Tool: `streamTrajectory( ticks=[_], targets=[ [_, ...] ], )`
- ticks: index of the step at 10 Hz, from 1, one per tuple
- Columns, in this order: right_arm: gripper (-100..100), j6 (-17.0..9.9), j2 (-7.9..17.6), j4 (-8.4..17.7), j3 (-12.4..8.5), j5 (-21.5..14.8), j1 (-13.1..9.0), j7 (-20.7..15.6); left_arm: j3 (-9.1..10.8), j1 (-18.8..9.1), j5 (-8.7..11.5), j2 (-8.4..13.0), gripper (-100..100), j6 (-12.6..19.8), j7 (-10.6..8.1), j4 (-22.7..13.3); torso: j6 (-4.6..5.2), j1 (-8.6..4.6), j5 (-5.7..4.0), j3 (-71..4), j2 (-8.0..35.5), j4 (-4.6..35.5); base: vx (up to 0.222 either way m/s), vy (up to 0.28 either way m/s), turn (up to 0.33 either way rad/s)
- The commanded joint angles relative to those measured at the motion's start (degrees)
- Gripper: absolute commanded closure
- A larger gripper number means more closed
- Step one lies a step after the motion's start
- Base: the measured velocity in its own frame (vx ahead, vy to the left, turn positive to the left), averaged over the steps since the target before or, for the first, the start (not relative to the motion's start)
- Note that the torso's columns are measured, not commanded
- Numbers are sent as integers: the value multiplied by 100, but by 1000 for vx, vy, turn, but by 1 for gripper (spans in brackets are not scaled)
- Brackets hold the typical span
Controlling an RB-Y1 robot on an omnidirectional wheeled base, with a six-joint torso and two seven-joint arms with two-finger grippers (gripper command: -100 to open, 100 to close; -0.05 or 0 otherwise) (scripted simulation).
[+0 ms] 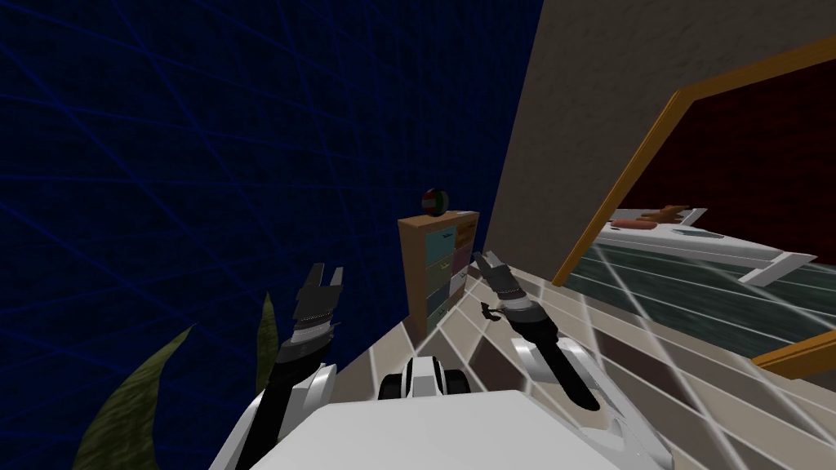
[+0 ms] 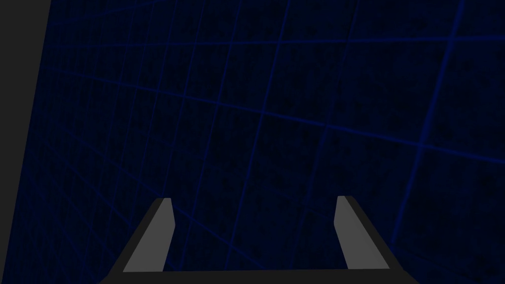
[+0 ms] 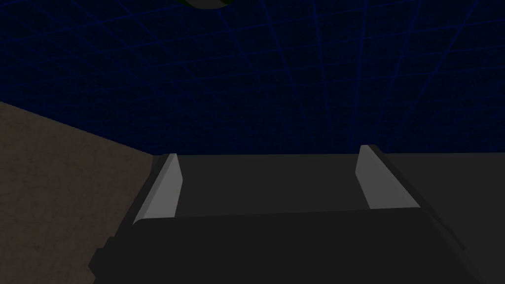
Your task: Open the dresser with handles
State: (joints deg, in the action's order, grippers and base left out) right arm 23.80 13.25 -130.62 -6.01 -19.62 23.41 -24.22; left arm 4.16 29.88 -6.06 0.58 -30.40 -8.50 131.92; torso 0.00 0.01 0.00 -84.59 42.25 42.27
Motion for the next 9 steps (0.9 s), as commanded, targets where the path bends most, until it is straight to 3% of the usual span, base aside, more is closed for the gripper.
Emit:
streamTrajectory(
  ticks=[1,9],
  targets=[
    [-100,19,160,87,-102,-461,-119,-451,0,0,0,0,0,0,0,0,0,-3,-1,1,2,0,59,38,10],
    [-100,34,637,392,-345,-1683,-445,-1578,0,0,0,0,0,0,0,0,0,-5,-2,5,8,2,45,31,7]
  ],
)
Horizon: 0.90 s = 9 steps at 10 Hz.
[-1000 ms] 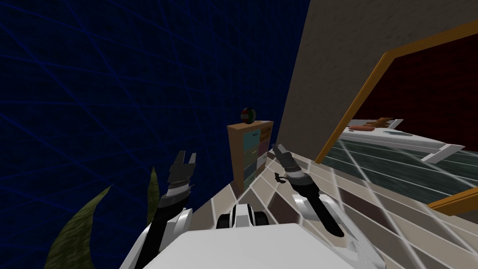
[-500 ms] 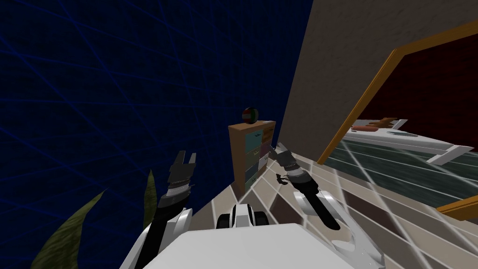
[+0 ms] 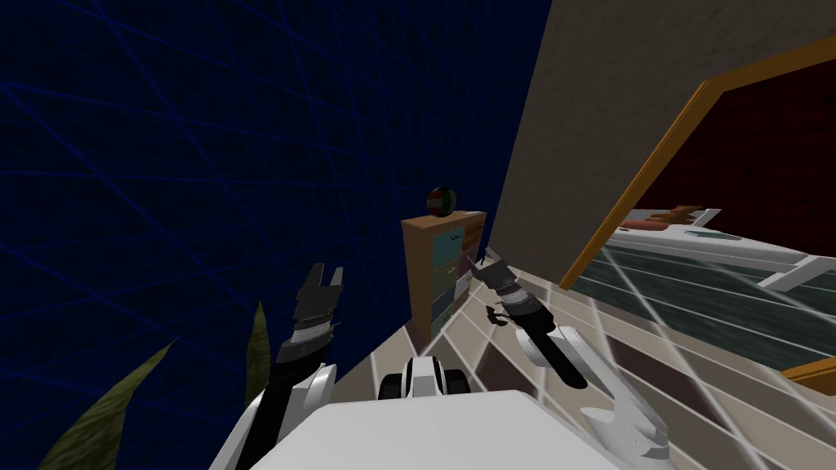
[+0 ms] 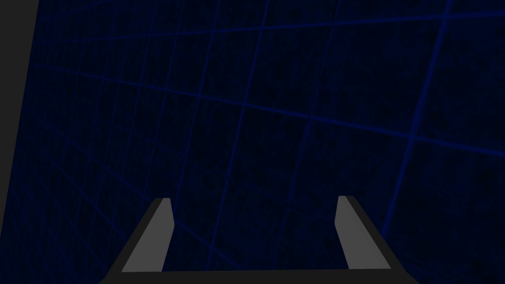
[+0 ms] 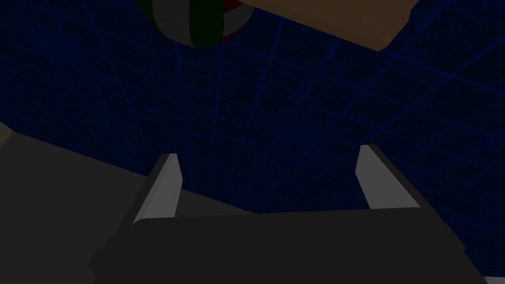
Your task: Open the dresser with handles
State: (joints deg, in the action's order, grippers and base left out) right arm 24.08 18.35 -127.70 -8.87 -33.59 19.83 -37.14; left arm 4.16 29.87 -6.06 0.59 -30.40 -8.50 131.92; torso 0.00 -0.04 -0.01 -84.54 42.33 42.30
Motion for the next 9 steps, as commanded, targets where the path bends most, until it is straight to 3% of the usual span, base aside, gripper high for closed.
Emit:
streamTrajectory(
  ticks=[1,9],
  targets=[
    [-100,6,219,167,-101,-458,-145,-448,0,0,0,0,0,0,0,0,0,3,1,-1,-3,-1,51,37,11],
    [-100,-3,781,605,-339,-1679,-495,-1568,0,0,0,0,0,0,0,0,0,4,1,-1,-2,0,46,32,7]
  ],
)
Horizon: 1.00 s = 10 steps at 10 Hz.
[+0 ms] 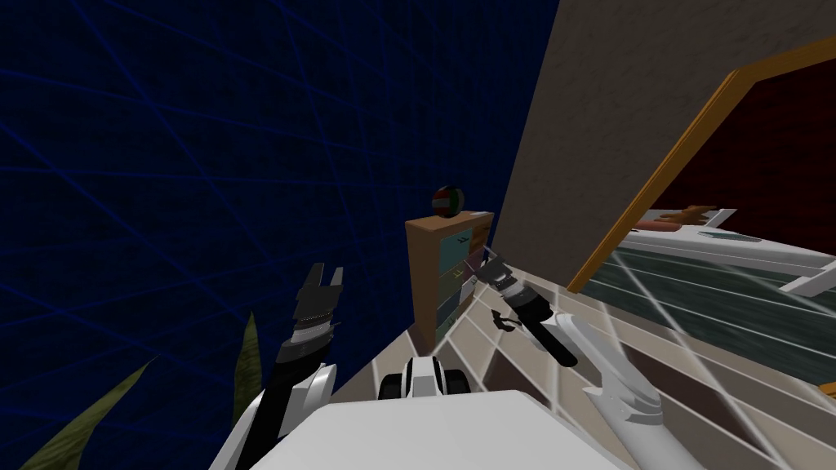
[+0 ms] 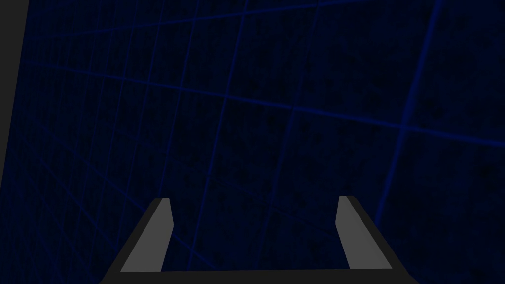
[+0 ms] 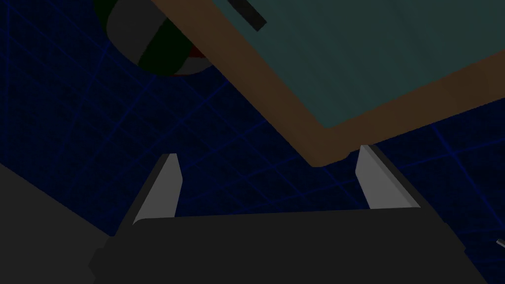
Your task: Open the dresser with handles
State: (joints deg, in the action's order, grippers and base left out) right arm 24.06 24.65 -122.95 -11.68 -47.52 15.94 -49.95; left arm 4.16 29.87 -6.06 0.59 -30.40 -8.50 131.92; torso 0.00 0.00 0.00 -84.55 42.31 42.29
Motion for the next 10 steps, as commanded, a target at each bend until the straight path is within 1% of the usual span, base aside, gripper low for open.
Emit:
streamTrajectory(
  ticks=[1,2,3,5,8,10],
  targets=[
    [-100,-3,243,198,-94,-457,-160,-461,0,0,0,0,0,0,0,0,-1,4,1,-3,-5,-2,60,44,9],
    [-100,-4,335,262,-129,-627,-211,-632,0,0,0,0,0,0,0,0,0,4,2,-5,-8,-3,51,35,6],
    [-100,-4,335,262,-129,-669,-211,-632,0,0,0,0,0,0,0,0,0,-1,0,-3,-3,-2,32,21,4],
    [-100,-6,505,377,-194,-993,-306,-929,0,0,0,0,0,0,0,0,0,-3,-1,3,4,1,33,25,8],
    [-100,-6,719,514,-276,-1401,-424,-1305,-14,10,0,-13,0,0,0,2,4,32,7,-15,-24,-6,39,23,9],
    [-100,-6,819,580,-317,-1606,-482,-1494,-22,19,-1,-21,0,0,0,8,7,38,12,-17,-32,-9,36,15,7]
  ],
)
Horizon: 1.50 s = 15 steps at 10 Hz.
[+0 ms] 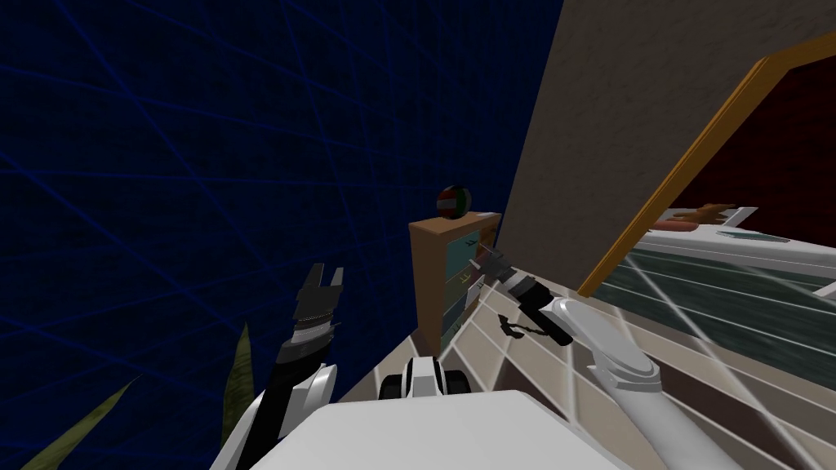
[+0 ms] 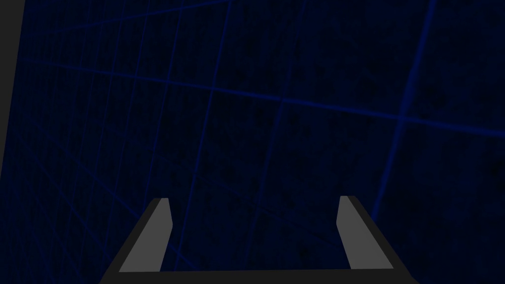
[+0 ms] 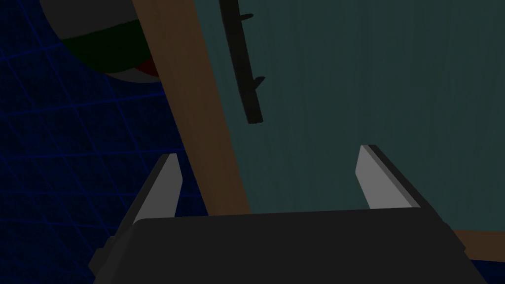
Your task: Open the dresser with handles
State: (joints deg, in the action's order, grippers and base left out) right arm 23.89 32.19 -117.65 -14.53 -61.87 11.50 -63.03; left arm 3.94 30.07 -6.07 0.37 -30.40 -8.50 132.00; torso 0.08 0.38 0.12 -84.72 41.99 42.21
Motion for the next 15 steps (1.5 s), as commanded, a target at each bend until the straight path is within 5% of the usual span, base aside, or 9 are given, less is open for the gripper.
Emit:
streamTrajectory(
  ticks=[1,4,5,10,11,15],
  targets=[
    [-100,12,129,92,-59,-307,-77,-312,-3,4,-1,-3,0,0,0,5,1,-2,1,0,-2,-1,35,27,8],
    [-100,-4,191,65,-88,-212,-71,-165,-12,17,-5,-14,0,0,0,20,0,3,4,-4,-12,-3,39,15,11],
    [100,-13,204,65,-94,-209,-76,-134,-14,20,-6,-16,0,0,0,25,1,-2,3,0,-2,-3,-4,-6,10],
    [100,42,188,-18,-101,-156,-47,-118,-16,16,-9,-17,0,1,0,39,-8,-44,-14,24,42,11,-121,-99,-42],
    [-100,32,310,-14,-151,-188,-48,-64,-17,17,-9,-17,0,1,0,39,-10,-16,-6,3,7,2,47,55,-1],
    [-100,1,553,1,-247,-255,-53,47,-24,26,-10,-25,0,0,0,44,-2,-22,-7,0,0,1,124,118,1]
  ],
)
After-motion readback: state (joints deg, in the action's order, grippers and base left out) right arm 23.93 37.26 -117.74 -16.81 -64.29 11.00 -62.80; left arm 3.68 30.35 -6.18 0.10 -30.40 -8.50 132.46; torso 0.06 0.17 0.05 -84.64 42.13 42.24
